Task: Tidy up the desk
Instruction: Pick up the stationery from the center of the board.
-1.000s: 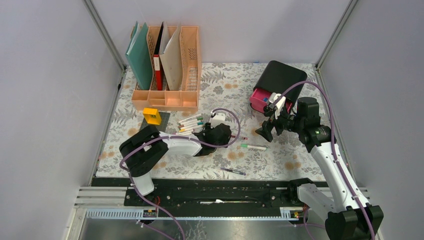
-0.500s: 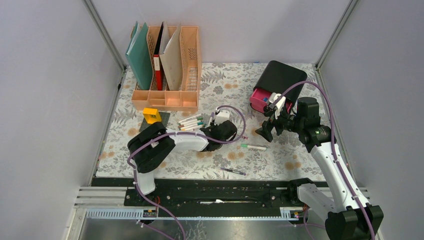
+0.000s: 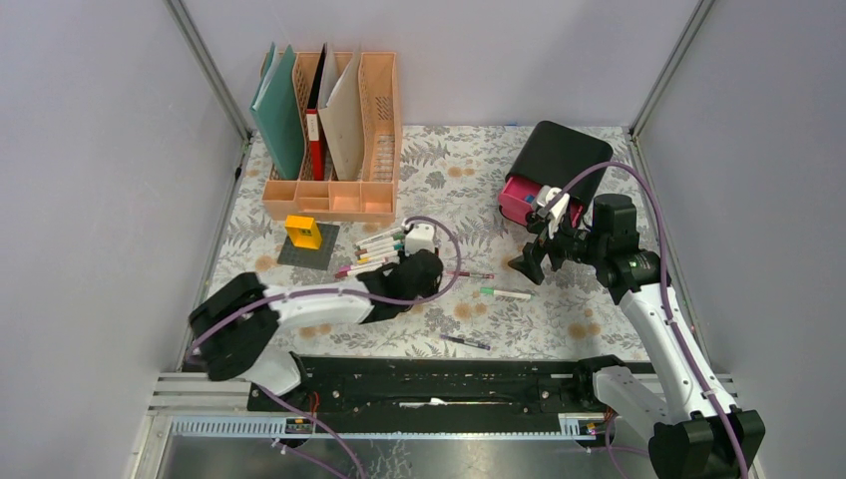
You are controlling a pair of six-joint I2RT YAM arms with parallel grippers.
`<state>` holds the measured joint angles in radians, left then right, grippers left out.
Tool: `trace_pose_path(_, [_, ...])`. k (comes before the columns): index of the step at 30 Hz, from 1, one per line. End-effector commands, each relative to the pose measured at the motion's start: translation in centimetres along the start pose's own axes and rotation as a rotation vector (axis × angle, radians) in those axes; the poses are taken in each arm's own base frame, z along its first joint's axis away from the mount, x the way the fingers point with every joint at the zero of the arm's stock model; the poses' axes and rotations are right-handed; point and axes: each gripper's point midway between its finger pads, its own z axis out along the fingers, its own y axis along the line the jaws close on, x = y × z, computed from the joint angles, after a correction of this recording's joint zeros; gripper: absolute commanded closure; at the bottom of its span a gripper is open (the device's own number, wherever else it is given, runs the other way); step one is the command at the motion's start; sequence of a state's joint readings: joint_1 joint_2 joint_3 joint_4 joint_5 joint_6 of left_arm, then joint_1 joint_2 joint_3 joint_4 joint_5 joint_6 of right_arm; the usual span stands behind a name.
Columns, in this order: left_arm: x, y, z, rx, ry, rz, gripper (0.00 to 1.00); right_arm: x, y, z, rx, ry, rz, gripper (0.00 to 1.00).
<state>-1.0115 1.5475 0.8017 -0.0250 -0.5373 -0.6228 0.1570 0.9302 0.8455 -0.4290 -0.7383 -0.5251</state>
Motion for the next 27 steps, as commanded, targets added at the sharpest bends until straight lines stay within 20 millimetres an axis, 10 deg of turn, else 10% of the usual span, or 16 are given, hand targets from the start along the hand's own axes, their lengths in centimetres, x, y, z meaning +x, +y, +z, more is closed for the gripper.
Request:
trace_pose_path(1, [-3.9, -3.0, -3.2, 0.23, -0.154, -0.152, 1.0, -1.4, 0.8, -0.2, -0.045, -0.048, -0.012, 0.0])
trace_pose_path(16, [-9.7, -4.6, -12.5, 0.715, -0.436, -0.637, 1.0, -2.9, 5.2, 0.3, -0.326, -0.154, 0.124, 0.0])
trace_pose_path(27, [-12.2, -7.9, -13.6, 0.845, -0.473, -0.825, 1.0, -3.2, 6.4, 2.1, -0.371, -0.175, 0.227, 0.0])
